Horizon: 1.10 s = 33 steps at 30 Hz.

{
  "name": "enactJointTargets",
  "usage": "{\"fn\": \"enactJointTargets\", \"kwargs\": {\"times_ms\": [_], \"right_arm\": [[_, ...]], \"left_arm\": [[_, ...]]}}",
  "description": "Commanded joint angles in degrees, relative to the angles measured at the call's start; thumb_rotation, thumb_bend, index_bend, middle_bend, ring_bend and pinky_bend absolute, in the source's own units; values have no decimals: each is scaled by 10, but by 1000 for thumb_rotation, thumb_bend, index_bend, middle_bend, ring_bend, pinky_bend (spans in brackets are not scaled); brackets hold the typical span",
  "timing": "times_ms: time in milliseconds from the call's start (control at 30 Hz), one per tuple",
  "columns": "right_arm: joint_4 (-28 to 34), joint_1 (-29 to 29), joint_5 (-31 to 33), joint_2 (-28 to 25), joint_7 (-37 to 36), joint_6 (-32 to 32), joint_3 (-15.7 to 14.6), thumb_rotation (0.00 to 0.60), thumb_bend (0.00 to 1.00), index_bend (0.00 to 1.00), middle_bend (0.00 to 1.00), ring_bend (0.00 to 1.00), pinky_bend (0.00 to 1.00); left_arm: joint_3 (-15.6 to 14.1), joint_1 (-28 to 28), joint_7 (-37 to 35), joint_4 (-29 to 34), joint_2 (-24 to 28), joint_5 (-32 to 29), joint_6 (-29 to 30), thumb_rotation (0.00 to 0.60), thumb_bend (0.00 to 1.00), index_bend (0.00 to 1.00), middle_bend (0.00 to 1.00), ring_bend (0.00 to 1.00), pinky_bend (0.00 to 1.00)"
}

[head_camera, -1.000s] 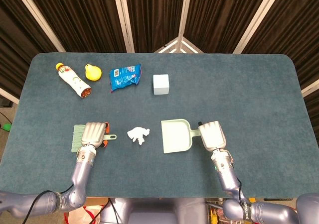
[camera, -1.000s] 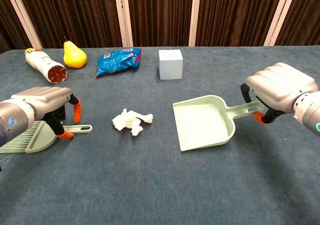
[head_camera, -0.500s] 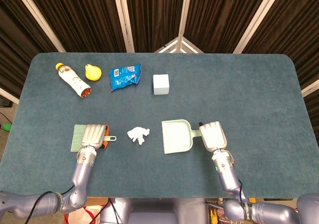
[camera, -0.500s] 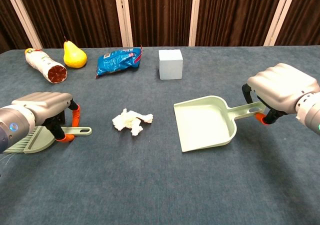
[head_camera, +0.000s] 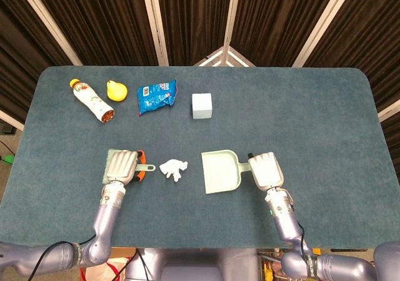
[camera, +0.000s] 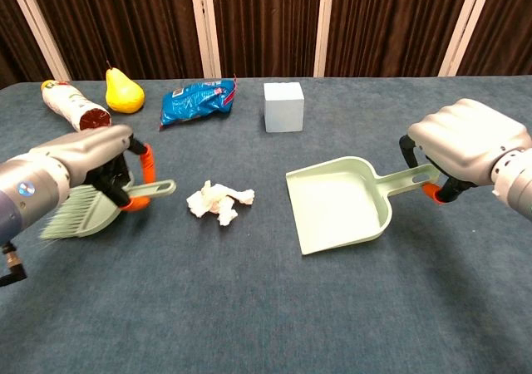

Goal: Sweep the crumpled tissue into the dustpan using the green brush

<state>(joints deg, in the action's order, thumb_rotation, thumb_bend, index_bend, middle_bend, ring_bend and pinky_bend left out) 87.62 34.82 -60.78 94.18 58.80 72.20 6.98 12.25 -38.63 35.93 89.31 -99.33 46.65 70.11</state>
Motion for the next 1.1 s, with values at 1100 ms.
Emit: {"fn": "enactJointTargets", "kwargs": {"times_ms": [1100], "right_arm": [[43,14,29,-26,43,22,8,600,468,586,820,844,821]], "left_arm": [[140,-111,-82,2,-165,52,8,600,673,782,1000,1000,1000]]}}
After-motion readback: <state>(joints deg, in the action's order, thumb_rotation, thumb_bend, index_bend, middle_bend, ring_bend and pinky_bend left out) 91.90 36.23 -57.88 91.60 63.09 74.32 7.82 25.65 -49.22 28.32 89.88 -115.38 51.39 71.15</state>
